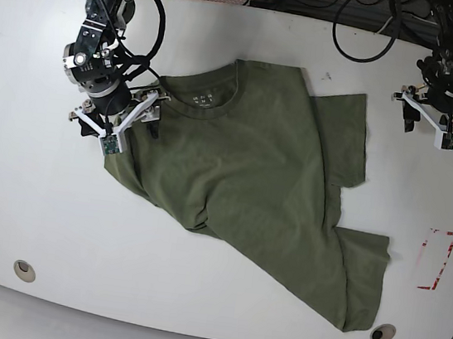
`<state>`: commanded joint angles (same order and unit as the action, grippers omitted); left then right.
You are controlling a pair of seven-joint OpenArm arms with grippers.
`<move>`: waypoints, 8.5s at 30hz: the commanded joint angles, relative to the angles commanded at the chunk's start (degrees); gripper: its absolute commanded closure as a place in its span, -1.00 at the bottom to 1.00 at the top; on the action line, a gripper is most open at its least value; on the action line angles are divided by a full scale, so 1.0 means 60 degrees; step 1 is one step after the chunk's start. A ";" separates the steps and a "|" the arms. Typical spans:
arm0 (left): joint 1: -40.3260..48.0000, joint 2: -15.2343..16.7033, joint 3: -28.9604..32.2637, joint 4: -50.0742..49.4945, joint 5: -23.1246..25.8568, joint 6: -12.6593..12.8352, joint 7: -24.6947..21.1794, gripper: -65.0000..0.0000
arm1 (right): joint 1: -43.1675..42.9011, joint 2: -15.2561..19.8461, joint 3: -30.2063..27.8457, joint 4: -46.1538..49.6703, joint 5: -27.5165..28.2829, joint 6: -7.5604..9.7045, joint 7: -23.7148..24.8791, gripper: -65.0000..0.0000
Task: Fold the T-shirt properly
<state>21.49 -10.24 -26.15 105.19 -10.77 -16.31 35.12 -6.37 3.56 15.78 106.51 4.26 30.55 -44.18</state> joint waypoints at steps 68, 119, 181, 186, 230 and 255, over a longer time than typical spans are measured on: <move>-0.0220 0.0015 -0.1084 0.0352 -0.0015 -0.2022 -0.0015 -0.58 | 0.0410 -0.0542 0.2711 -0.3165 0.2711 0.0029 0.0088 -0.80; -0.2388 -0.0571 -0.1319 -0.0908 0.0015 -0.2007 0.0835 -0.58 | -0.1875 0.0381 0.1949 0.0337 0.2711 0.0015 0.0000 1.00; -0.8630 -0.0425 0.2652 -1.0095 -0.0044 -0.0938 -0.1275 1.00 | -0.1890 0.0996 0.2212 0.0645 0.2696 0.0000 0.0015 1.00; -0.7722 -0.0703 0.2007 -0.7795 -0.0044 -0.0952 -0.0308 1.00 | -0.1275 0.1128 0.2462 0.0322 0.2696 0.0000 0.0000 1.00; -1.0872 -0.1451 0.0176 -0.0220 0.0000 -0.0908 0.5480 1.00 | 1.0403 0.4147 -0.0498 -0.6505 0.2799 0.0088 -0.1099 1.00; -0.6432 -0.0029 -0.0132 0.0103 -0.0059 -0.0967 0.4352 1.00 | 0.5597 0.3678 0.0176 -0.3385 0.3399 0.0015 -0.1319 1.00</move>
<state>-17.10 -10.42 -26.95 105.80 -11.12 -22.11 61.23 27.21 25.63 16.84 86.20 24.66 30.64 -52.09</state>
